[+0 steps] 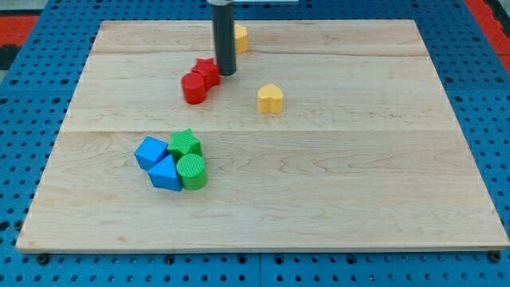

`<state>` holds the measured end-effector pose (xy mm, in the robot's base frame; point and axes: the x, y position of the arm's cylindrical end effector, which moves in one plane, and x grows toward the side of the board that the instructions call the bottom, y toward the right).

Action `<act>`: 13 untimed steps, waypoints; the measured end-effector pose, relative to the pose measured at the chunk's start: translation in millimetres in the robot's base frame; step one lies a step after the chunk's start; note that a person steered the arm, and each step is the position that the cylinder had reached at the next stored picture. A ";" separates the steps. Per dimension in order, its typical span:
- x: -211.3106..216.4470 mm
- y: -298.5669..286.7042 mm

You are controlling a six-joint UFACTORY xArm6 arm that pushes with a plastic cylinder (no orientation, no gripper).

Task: Move the red star towards yellow heart

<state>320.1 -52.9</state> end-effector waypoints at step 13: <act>-14.7 -66.3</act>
<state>305.4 -119.2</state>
